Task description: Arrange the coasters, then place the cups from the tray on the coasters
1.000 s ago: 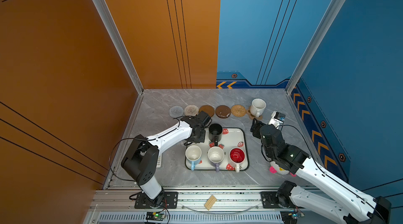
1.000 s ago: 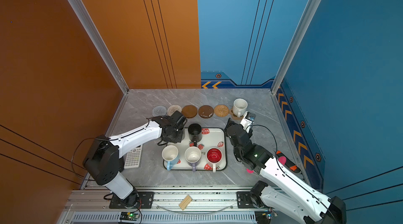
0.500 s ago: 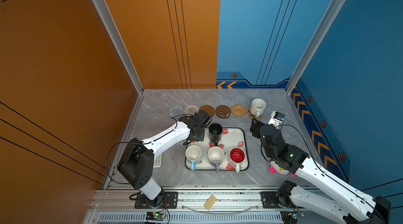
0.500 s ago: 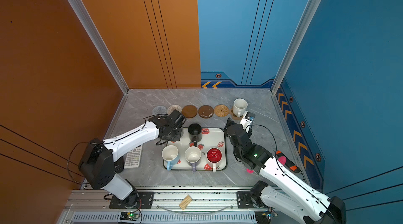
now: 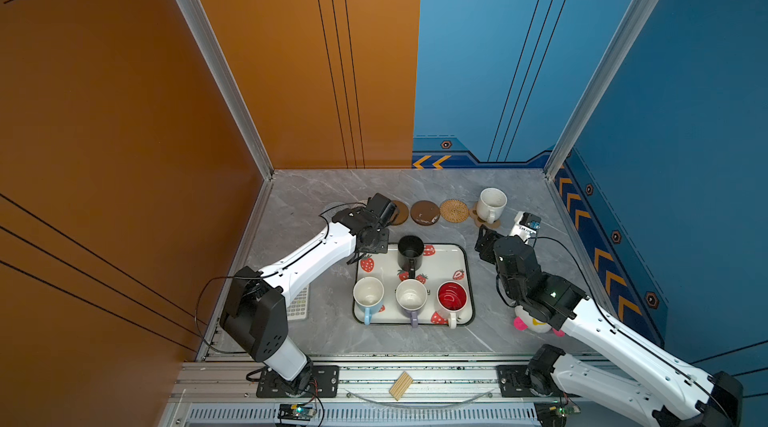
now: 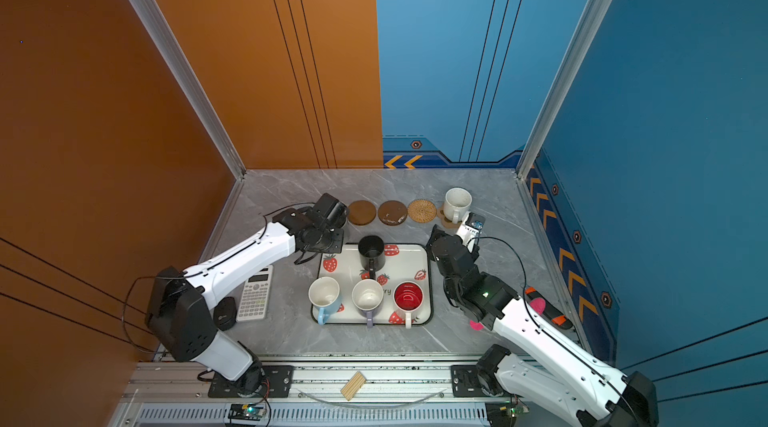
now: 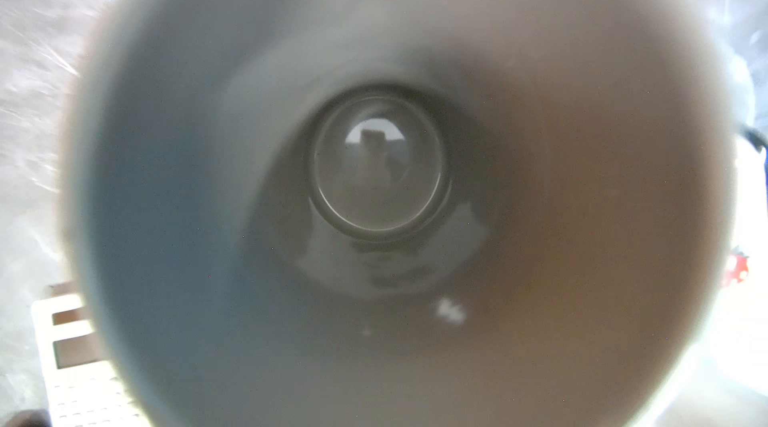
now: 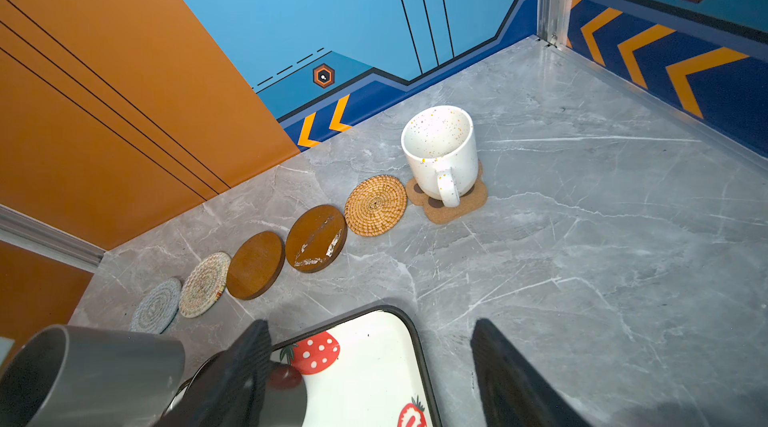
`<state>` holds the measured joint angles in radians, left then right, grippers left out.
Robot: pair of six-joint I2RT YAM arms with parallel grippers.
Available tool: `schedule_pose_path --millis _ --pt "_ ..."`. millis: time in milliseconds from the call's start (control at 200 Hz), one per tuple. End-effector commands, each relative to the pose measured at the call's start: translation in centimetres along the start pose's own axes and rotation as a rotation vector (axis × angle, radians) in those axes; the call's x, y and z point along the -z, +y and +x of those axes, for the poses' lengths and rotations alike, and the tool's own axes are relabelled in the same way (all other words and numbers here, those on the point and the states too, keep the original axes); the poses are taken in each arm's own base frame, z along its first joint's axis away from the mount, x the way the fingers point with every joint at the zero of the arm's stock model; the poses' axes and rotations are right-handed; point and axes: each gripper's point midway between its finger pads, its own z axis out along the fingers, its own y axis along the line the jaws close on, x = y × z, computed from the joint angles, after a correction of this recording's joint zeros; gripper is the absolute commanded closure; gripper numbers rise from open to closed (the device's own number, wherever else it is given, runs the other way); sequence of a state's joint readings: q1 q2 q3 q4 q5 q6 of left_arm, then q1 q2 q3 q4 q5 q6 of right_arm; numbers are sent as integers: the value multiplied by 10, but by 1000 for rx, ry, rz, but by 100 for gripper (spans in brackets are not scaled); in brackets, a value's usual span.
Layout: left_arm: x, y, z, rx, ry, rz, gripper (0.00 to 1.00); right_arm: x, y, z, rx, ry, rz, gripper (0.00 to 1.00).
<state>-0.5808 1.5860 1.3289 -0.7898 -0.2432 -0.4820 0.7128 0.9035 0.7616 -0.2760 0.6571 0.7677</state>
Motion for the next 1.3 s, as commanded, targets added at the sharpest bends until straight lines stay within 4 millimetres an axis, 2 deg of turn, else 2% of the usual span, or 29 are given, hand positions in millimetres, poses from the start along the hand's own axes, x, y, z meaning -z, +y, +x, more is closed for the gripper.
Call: schedule_pose_path --millis 0,45,85,401,711,982,1127,1297 --pt "18 12 -37 34 -98 8 100 -3 0 4 -8 9 -2 25" --pt "16 18 -40 46 -98 -1 100 -4 0 5 -8 13 -3 25" --pt "15 24 -44 56 -102 -11 100 -8 -8 2 -14 6 26 25" --pt "-2 68 -75 142 -111 -78 100 -17 -8 7 -13 32 29 25" --pt "-31 103 -100 205 -109 -108 100 -22 -16 8 -23 43 43 25" --pt "-57 122 -110 239 -79 -114 100 -25 -21 9 -24 49 58 25" --pt "-72 119 -115 253 -68 -74 100 -27 -26 9 -28 54 70 25" --pt "-80 125 -118 273 -61 -78 100 -28 -30 10 -31 59 78 25"
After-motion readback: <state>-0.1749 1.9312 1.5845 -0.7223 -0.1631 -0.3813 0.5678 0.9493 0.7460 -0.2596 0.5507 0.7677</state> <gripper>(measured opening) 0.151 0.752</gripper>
